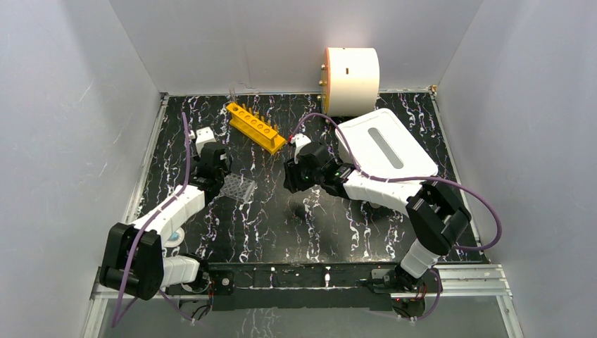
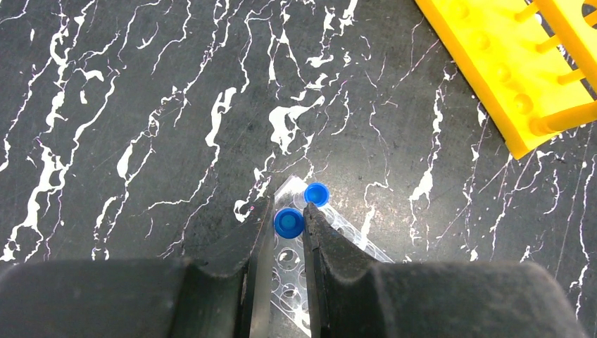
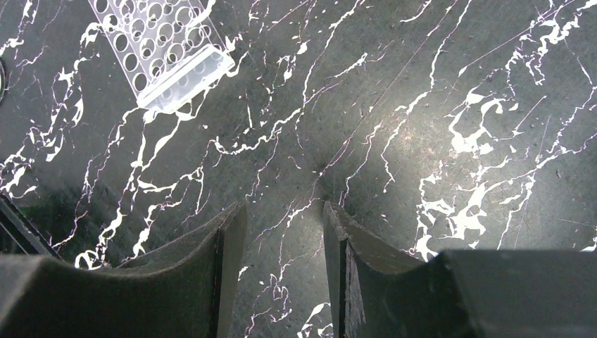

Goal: Organize the chemistry lab equipment

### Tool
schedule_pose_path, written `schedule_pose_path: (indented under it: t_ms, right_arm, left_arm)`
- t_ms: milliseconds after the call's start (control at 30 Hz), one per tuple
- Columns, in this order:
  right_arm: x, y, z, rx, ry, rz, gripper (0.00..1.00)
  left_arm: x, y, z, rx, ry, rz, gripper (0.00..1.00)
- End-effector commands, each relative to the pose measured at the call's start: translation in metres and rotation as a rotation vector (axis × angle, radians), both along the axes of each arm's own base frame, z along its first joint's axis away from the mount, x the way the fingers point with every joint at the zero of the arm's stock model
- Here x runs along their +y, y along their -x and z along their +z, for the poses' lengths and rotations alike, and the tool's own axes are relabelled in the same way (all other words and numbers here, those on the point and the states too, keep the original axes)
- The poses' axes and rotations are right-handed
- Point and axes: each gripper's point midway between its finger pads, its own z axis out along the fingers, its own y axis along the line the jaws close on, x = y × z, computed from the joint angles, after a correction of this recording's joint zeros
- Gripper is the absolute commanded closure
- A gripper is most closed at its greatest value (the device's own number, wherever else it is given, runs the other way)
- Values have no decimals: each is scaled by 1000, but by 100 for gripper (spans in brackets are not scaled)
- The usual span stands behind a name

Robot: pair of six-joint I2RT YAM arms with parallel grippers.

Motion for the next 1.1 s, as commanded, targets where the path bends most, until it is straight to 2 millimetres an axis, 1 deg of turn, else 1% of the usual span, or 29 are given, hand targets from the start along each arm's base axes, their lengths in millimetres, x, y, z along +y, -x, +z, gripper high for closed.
schedule_pose_path:
  t_ms: [0, 100, 367, 567, 700, 900, 967, 1067]
  right_arm:
    - [10, -14, 22, -45, -49, -9, 47]
    - [9, -14, 21, -44, -48, -11, 48]
    - [9, -17, 21, -45, -49, -17, 48]
    - [12, -13, 19, -28, -61, 6, 48]
    - [12, -13, 19, -25, -61, 6, 48]
    - [11, -13, 18, -25, -60, 8, 48]
    - [11, -14, 18, -24, -60, 7, 48]
    - [10, -14, 20, -28, -63, 6, 48]
  left_arm:
    - [3, -1, -2, -19, 0, 31, 93]
    - [5, 2, -4, -11, -2, 45, 93]
    - [3, 3, -13, 18, 5, 46, 91]
    - [3, 1, -18, 26, -3, 40, 82]
    - [3, 1, -16, 25, -4, 34, 76]
    - [2, 1, -13, 21, 1, 30, 74]
    - [2, 1, -11, 19, 1, 30, 74]
    - [3, 0, -2, 14, -4, 36, 72]
